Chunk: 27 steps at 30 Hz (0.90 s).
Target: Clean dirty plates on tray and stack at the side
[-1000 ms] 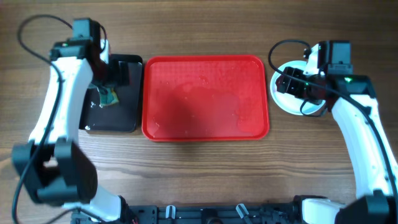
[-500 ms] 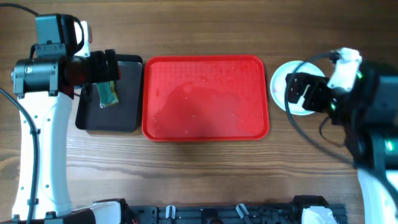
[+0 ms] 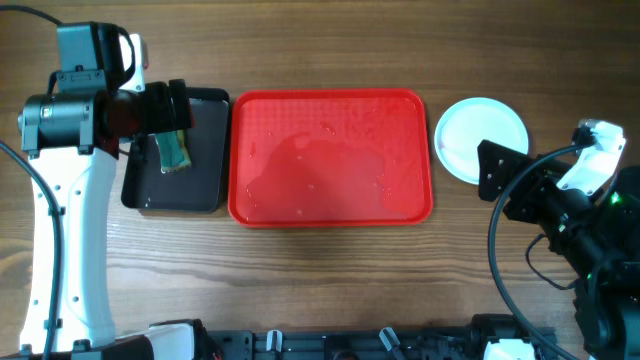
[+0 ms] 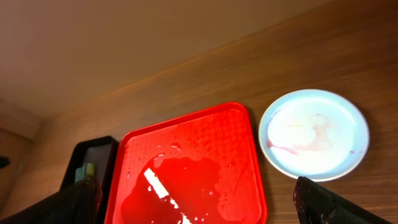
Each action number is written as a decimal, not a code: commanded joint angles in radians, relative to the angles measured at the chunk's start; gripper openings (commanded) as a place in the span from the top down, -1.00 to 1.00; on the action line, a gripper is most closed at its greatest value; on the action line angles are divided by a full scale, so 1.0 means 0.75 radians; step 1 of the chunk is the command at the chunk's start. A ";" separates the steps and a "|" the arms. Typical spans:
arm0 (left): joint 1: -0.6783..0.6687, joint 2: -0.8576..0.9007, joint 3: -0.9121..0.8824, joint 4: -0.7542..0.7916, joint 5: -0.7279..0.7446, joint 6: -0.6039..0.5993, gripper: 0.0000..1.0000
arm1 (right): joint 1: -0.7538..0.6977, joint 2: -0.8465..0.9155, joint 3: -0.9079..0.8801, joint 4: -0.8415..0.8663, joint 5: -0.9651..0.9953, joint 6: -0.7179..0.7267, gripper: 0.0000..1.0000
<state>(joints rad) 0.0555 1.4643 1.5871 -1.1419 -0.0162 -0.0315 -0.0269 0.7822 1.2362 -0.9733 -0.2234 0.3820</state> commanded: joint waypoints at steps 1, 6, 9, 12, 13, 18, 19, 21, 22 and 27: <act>0.010 0.005 0.005 0.000 0.025 -0.013 -1.00 | 0.003 -0.004 0.020 0.021 0.098 -0.003 -0.99; 0.010 0.005 0.005 0.000 0.025 -0.013 -1.00 | 0.005 -0.030 -0.009 0.134 0.099 -0.177 -0.99; 0.010 0.005 0.005 0.000 0.025 -0.013 -1.00 | 0.005 -0.106 -0.084 0.247 0.099 -0.269 -0.99; 0.010 0.005 0.005 0.000 0.025 -0.013 -1.00 | 0.005 -0.251 -0.241 0.371 0.120 -0.264 -0.99; 0.010 0.005 0.005 0.000 0.025 -0.013 -1.00 | 0.005 -0.298 -0.299 0.414 0.119 -0.264 -0.99; 0.010 0.005 0.005 0.000 0.025 -0.013 -1.00 | 0.007 -0.536 -0.644 0.694 0.118 -0.264 -0.99; 0.010 0.005 0.005 0.000 0.025 -0.013 -1.00 | 0.016 -0.599 -0.742 0.769 0.118 -0.262 -0.99; 0.010 0.005 0.005 0.000 0.025 -0.013 -1.00 | 0.042 -0.699 -0.896 0.891 0.118 -0.261 -0.99; 0.010 0.005 0.005 0.000 0.025 -0.013 -1.00 | 0.054 -0.735 -0.952 0.937 0.118 -0.261 -0.99; 0.010 0.005 0.005 0.000 0.025 -0.013 -1.00 | 0.103 -0.917 -1.283 1.237 0.118 -0.240 -0.99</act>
<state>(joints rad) 0.0555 1.4643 1.5871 -1.1446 -0.0120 -0.0315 0.0334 0.1665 0.3859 -0.1238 -0.1474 0.1997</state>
